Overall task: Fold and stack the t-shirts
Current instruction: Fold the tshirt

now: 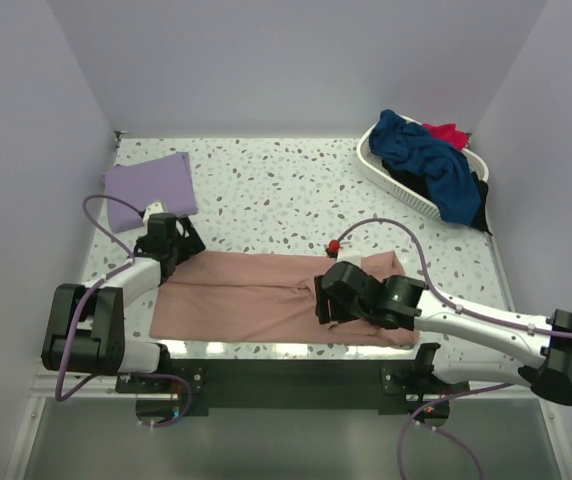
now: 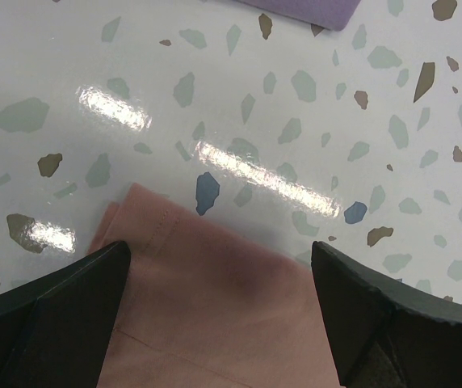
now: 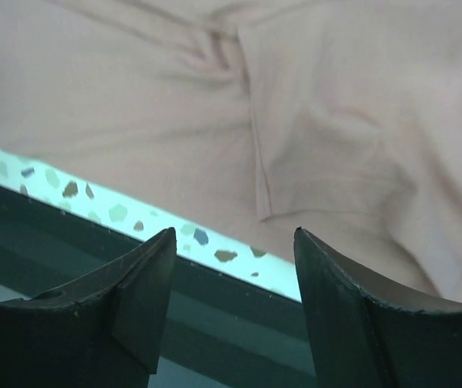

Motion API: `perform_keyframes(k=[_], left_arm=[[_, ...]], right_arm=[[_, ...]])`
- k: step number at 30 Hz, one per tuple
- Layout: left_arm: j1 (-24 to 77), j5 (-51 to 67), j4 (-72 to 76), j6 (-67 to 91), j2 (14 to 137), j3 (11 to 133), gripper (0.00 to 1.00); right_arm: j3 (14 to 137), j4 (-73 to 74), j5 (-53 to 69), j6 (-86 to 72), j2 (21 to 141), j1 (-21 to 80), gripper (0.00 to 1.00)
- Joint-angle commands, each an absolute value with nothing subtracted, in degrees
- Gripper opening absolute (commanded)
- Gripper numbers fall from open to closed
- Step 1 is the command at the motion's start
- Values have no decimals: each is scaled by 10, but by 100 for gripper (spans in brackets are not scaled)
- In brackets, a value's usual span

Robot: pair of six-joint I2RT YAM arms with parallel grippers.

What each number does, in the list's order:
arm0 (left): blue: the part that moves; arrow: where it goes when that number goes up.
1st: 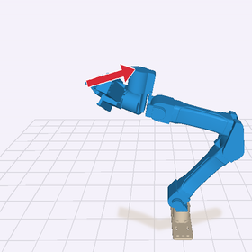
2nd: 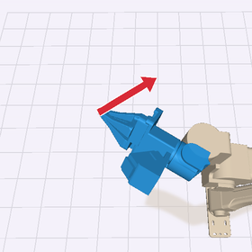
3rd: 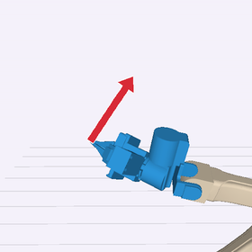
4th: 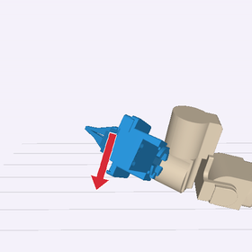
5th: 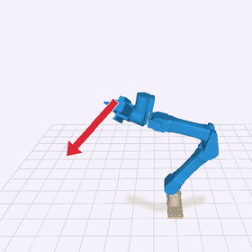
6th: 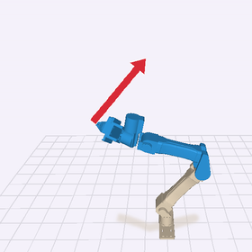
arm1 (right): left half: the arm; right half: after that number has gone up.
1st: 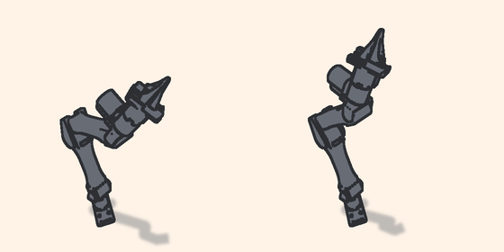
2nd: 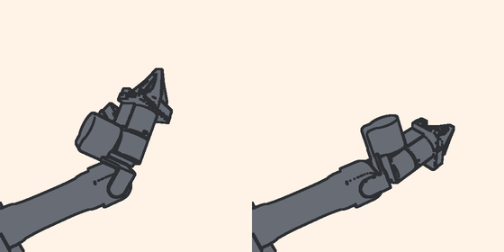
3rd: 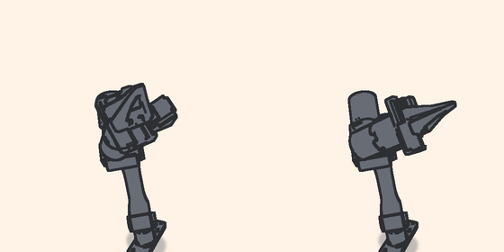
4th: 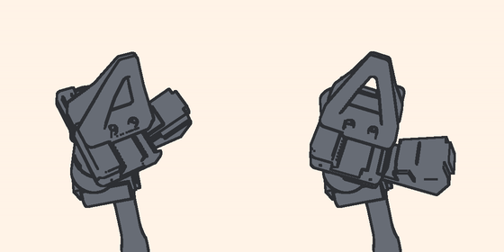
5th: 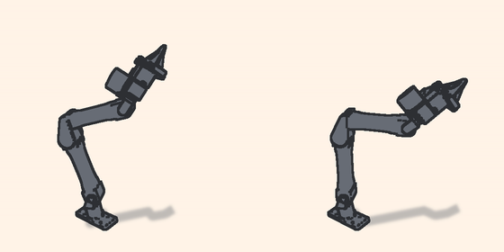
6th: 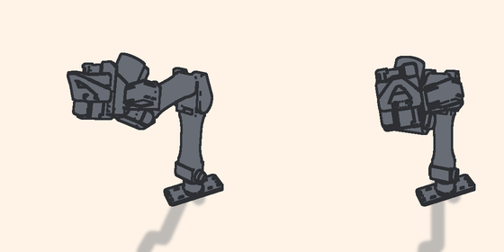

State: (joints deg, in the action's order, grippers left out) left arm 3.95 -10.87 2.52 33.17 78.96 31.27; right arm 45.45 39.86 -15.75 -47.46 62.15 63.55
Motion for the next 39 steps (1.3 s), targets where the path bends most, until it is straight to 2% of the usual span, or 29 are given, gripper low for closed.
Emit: perform_keyframes(k=[1,9,14,20,26,32,39], left_arm=[[41,-113,27,317,800,306,100],[41,-110,26,313,806,310,100],[40,-112,25,310,804,311,100],[40,-116,23,309,803,315,100],[40,-123,5,308,793,326,100],[41,-136,-40,303,765,361,100],[75,-156,-59,294,722,375,100]], right_arm=[[493,427,-262,-437,617,609,64],[416,343,-225,-371,627,476,62],[378,368,-192,-402,636,473,60],[330,413,-121,-452,555,473,60],[375,479,-148,-444,505,472,62],[445,472,-224,-389,544,454,62],[434,338,-167,-304,625,307,58]])
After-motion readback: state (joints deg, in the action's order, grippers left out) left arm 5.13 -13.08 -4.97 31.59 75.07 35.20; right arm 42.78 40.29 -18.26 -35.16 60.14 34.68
